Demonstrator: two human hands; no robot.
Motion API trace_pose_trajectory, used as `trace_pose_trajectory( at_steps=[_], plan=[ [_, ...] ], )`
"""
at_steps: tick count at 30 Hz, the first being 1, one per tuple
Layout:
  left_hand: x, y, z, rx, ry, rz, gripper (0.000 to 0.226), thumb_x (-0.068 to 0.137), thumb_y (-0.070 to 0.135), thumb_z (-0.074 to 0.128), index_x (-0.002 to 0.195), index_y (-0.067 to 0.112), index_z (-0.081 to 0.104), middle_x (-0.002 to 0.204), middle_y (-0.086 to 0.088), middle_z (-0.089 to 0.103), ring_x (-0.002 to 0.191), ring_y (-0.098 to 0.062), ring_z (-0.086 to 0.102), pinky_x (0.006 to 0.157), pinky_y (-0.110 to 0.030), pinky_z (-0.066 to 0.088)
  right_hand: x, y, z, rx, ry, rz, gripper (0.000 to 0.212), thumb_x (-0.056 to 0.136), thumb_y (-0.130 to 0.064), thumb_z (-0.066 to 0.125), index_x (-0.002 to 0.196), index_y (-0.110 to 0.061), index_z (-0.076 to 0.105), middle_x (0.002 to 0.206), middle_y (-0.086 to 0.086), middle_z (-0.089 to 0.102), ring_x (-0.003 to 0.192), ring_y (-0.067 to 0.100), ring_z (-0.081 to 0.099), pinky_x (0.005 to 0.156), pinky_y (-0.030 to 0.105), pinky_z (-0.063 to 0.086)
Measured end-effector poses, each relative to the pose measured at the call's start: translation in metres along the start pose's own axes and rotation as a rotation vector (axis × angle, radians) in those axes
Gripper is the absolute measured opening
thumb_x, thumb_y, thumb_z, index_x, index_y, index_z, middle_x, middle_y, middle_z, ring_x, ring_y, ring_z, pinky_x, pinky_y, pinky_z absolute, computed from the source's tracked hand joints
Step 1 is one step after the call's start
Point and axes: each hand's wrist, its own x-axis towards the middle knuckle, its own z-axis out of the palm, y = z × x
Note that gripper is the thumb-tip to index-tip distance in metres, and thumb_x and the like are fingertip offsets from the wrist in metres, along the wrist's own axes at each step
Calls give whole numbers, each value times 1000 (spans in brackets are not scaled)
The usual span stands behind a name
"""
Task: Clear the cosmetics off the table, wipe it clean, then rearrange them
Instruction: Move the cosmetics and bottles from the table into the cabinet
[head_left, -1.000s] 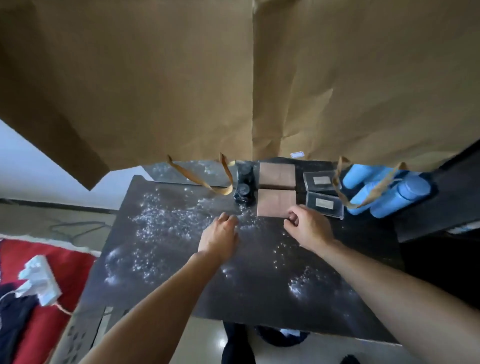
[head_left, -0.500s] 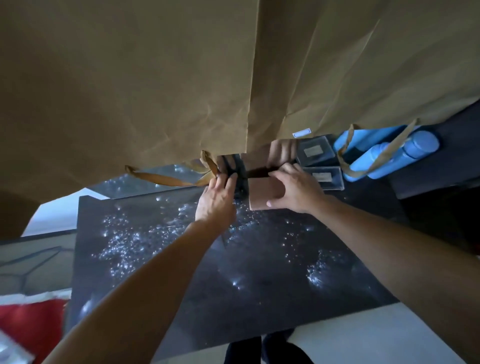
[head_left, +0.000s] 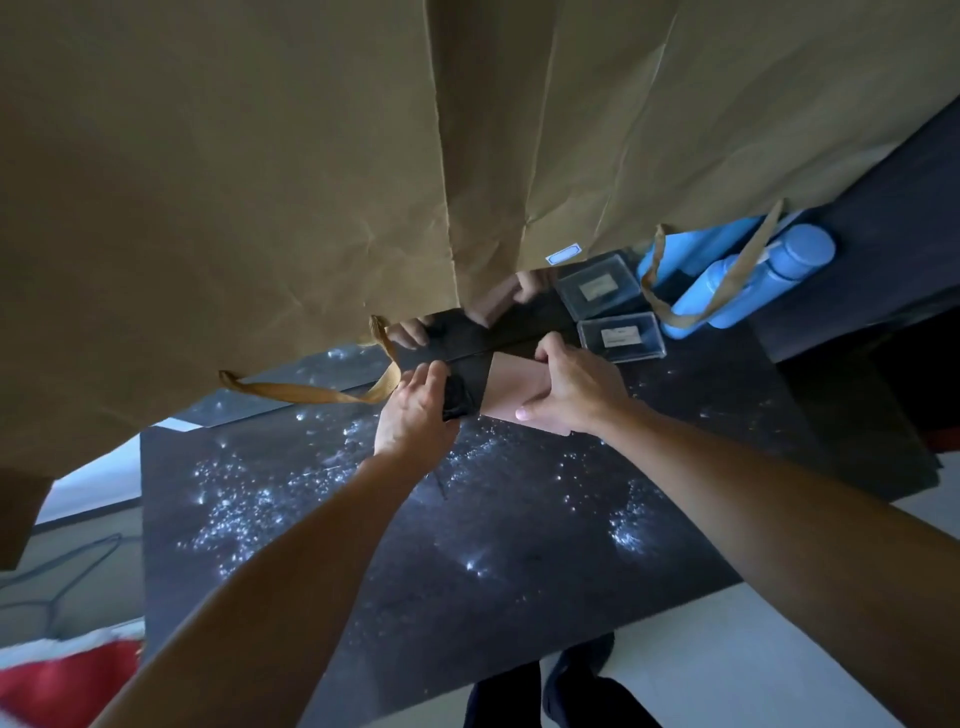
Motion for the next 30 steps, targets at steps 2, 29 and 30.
trace_pose_trajectory(
  at_steps=[2, 29, 30],
  plan=[
    [-5, 1, 0, -6, -2, -6, 53, 72, 14, 74, 116, 4, 48, 111, -15, 58, 101, -33, 52, 80, -43, 47, -6, 2, -1, 70, -3, 21, 57, 71, -49, 72, 112, -21, 45, 105, 1, 65, 93, 26, 62, 71, 33, 45],
    [-59, 388, 118, -45, -12, 227, 50, 67, 23, 77, 105, 6, 50, 103, -12, 57, 94, -34, 57, 75, -40, 46, -253, 366, -70, 681, 286, 498, 39, 81, -35, 70, 109, -10, 61, 104, 9, 68, 91, 26, 63, 70, 27, 42],
    [-56, 400, 126, -51, -25, 232, 49, 67, 23, 76, 105, 7, 49, 103, -11, 57, 95, -33, 57, 75, -40, 46, -257, 380, -69, 687, 282, 519, 40, 82, -35, 69, 110, -9, 61, 106, 10, 68, 94, 28, 63, 70, 27, 42]
  ],
)
